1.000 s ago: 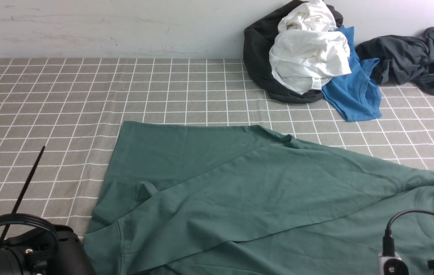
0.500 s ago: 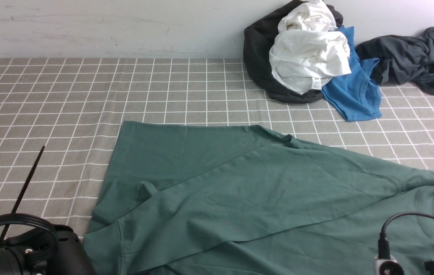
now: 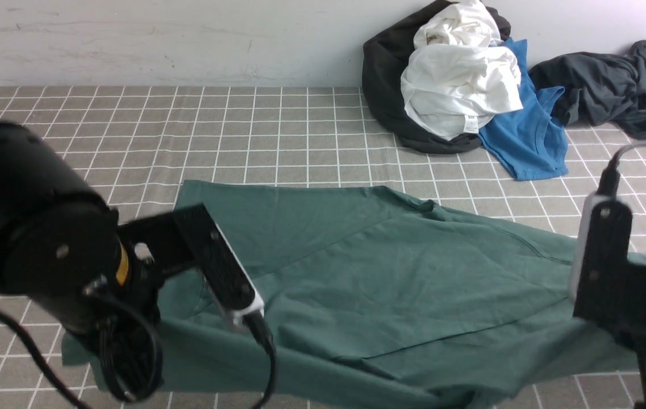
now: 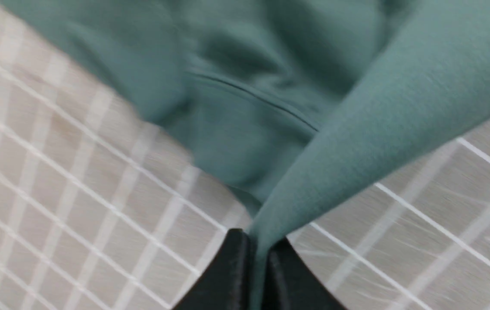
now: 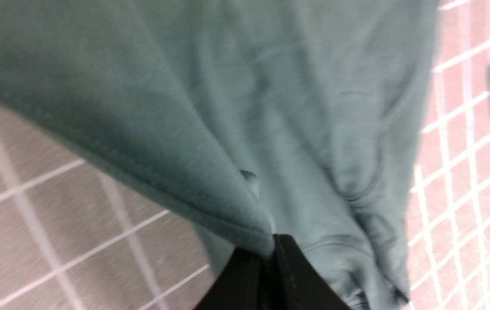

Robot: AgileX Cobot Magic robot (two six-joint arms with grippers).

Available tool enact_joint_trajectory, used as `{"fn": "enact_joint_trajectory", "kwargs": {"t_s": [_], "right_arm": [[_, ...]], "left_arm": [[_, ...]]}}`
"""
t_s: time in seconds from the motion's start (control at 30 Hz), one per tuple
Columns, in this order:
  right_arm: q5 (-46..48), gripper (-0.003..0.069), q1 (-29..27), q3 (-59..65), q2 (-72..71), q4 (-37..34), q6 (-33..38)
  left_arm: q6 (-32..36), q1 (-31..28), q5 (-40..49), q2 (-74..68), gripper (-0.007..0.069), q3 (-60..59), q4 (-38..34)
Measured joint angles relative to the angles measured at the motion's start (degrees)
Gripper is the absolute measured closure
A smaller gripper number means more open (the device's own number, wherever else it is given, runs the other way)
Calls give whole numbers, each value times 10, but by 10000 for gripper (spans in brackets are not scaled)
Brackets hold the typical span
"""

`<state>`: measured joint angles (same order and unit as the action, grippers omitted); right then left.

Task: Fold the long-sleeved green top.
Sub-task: Use both arms to drag the lower edge of the fabric forward and fold it over the upper edge

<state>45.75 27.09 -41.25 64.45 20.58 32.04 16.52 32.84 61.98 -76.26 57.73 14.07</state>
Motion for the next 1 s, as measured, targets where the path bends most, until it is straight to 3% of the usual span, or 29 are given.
{"fn": "enact_joint_trajectory", "kwargs": {"t_s": [0.17, 0.37, 0.8, 1.0], "right_arm": [[-1, 656, -83, -92, 83, -85, 66], [1, 656, -142, -192, 191, -152, 112], [7, 656, -171, -386, 401, -170, 120], [6, 656, -171, -452, 498, -170, 120]], "left_arm": [[78, -85, 1, -79, 611, 124, -19], [108, -135, 8, -185, 611, 259, -32], [111, -181, 5, -370, 611, 436, -35], [111, -191, -49, -448, 611, 478, -29]]}}
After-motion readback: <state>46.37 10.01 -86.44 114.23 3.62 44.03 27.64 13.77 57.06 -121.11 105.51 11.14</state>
